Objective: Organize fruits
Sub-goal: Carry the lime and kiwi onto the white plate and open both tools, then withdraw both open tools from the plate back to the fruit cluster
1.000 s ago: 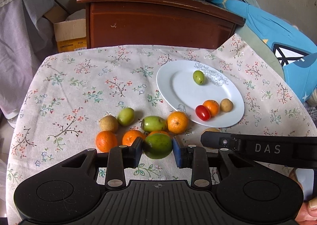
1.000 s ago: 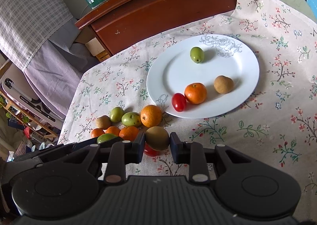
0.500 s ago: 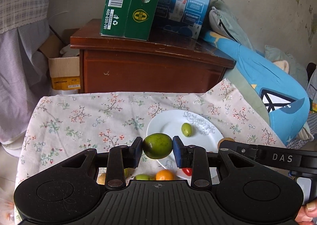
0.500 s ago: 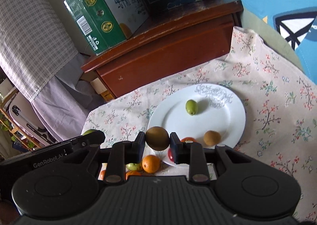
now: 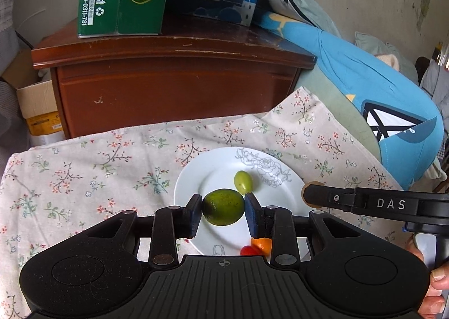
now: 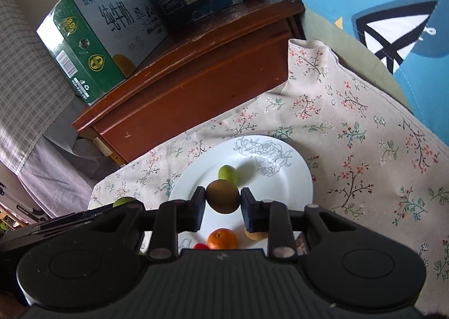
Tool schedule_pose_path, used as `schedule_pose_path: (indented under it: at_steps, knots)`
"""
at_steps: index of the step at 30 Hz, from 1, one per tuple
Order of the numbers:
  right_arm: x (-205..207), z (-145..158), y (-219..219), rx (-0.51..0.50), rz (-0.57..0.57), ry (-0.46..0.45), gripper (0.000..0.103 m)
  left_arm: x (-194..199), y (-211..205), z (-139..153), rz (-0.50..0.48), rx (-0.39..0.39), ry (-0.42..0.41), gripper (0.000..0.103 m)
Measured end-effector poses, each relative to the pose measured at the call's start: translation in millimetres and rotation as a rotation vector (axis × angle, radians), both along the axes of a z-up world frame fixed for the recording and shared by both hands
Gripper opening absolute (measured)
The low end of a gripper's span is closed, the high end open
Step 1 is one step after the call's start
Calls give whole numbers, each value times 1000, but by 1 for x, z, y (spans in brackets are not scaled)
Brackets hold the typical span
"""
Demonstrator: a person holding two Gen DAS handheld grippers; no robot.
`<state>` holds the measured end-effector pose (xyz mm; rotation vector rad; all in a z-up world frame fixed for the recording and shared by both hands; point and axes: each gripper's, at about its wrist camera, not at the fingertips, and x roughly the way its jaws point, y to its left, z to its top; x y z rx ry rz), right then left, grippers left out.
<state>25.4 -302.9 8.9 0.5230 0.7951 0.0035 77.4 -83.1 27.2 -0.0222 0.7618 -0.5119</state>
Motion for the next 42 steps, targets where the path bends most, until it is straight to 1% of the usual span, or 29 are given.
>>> schedule_pose_path:
  at_steps: [8,14,15,18,19,20,22,24,25,26,28,30,34,38,40,42]
  knots:
    - [11,-21,0,4,-3,57,27,18,-19,-23,-37,35,43,30]
    - [17,-35,-4,19,-32,90,28,22,-25,-29,-39,31,60,31]
    - [17,-36,-5,25,-40,91,30,22,-25,-28,-38,32,59,31]
    - [16,-35,-8,49,-64,80,31,21,-24,-24,-35,22,53,34]
    - [16,-33,-9,53,-68,78,32,21,-23,-21,-28,17,51,45]
    - [16,-32,-10,56,-73,73,36,21,-21,-18,-18,11,47,64]
    - [15,-30,-10,59,-82,66,42,18,-16,-12,7,1,21,80]
    - [16,-29,-10,60,-79,64,44,16,-13,-7,11,-4,4,81]
    - [16,-29,-9,58,-75,65,45,16,-11,-5,17,-6,4,85]
    - [16,-29,-8,55,-73,66,45,16,-9,-3,29,-9,4,92]
    - [16,-28,-5,45,-65,69,45,14,-4,1,53,-17,5,95]
    - [15,-28,-2,39,-53,73,47,12,1,4,62,-18,6,96]
    - [15,-27,4,32,-29,81,49,4,10,9,95,14,-8,99]
    - [14,-27,10,21,0,90,49,-3,15,12,95,37,-20,100]
    - [13,-27,13,32,19,89,50,-6,18,15,113,54,-29,100]
    - [10,-25,16,38,33,80,50,-10,24,19,130,50,-40,100]
